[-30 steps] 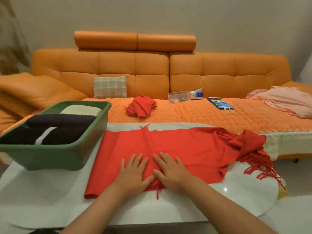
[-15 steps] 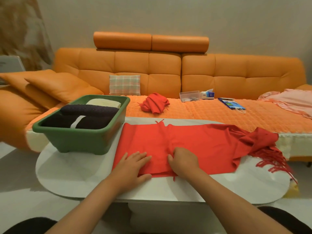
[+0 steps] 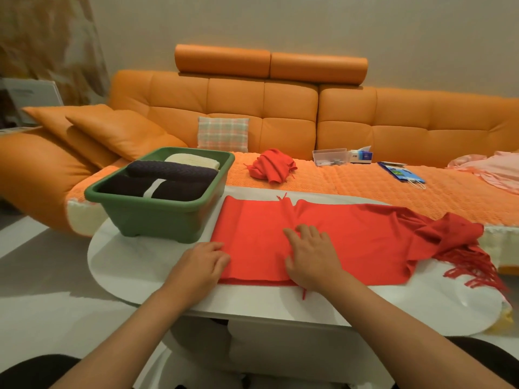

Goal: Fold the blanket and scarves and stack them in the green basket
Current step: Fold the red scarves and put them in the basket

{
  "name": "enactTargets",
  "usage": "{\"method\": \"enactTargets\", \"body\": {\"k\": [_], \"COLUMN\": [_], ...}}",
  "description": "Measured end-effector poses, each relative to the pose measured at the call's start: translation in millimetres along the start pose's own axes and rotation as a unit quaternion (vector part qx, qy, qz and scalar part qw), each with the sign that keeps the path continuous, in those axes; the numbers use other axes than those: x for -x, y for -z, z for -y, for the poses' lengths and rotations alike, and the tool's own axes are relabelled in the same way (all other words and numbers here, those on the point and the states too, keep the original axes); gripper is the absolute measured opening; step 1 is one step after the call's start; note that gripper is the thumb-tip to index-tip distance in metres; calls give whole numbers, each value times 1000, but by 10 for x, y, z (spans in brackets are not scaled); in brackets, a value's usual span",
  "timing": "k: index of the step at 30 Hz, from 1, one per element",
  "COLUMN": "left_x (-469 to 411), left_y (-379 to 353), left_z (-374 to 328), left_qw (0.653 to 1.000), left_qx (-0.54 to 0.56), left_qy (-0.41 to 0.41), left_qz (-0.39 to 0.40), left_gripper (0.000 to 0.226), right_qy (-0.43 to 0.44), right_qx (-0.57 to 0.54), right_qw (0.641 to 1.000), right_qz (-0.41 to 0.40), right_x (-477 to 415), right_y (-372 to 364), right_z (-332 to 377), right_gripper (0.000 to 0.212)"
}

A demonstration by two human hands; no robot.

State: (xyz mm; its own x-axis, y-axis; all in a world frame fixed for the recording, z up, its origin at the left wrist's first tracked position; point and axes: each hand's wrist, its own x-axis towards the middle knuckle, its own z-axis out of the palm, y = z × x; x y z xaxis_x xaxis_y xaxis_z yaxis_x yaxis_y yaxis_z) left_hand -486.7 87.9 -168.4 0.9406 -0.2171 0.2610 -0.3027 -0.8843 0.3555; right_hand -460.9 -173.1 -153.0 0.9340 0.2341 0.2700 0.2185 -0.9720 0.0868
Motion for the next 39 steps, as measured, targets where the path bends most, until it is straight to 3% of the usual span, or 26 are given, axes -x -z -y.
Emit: {"method": "enactTargets", "body": {"k": [2, 4, 7, 9, 11, 14, 18, 22, 24, 28, 30, 31, 32, 34, 35, 37, 39], "left_x": [-30, -64, -121, -177, -238, -397, -766, -1232, -1457, -1743, -1769, -1749, -1712, -1631, -1595, -1531, -1451], "left_y": [7, 21, 7, -31, -32, 15, 72, -22, -102, -295, -463, -565, -673, -855, -933, -1078, -1184], "left_z": [9, 6, -44, -120, -245, -482, -939, -1508, -1808, -2413, -2630, -2701, -2735, -2692, -2626, -2439, -2251], "left_qw": [994, 975, 964, 975, 986, 980, 961, 952, 950, 948, 948, 941, 938, 952, 964, 982, 984], "left_qx": [-78, -162, -176, -145, -40, 119, 242, 296, 304, 313, 308, 314, 307, 249, 210, 115, -6], "left_qy": [57, 145, 198, 167, 151, 134, 100, 33, 3, -52, -65, -65, -62, -81, -93, -118, -134], "left_qz": [-59, -32, 16, -9, -59, -92, -89, -75, -69, -31, 48, 102, 148, 159, 136, 94, 115], "left_gripper": [34, 44, 46, 29, 16, 10, 9, 9, 6, 7, 8, 13, 18, 24, 24, 27, 44], "right_qy": [27, -4, -16, -17, -14, -39, -122, -194, -202, -245, -302, -334, -346, -309, -302, -299, -256], "right_qx": [-54, -119, -147, -152, -175, -294, -547, -704, -728, -738, -696, -651, -570, -342, -286, -260, -216], "right_qw": [994, 976, 969, 967, 961, 935, 824, 680, 652, 629, 651, 682, 745, 882, 903, 911, 935], "right_qz": [85, 183, 198, 206, 214, 196, 81, 68, 57, 3, -9, 3, 33, 100, 107, 113, 115], "right_x": [1, 45, 48, 34, 20, -39, -180, -223, -214, -175, -117, -75, -17, 88, 123, 195, 235], "right_y": [-116, -230, -275, -238, -186, -79, 213, 452, 493, 545, 519, 485, 426, 233, 142, 30, 20], "right_z": [37, 81, 110, 93, 66, -12, -309, -773, -1044, -1540, -1759, -1843, -1926, -2061, -2097, -2136, -2122], "right_gripper": [67, 65, 65, 67, 68, 65, 45, 35, 37, 37, 35, 35, 36, 40, 45, 53, 54]}}
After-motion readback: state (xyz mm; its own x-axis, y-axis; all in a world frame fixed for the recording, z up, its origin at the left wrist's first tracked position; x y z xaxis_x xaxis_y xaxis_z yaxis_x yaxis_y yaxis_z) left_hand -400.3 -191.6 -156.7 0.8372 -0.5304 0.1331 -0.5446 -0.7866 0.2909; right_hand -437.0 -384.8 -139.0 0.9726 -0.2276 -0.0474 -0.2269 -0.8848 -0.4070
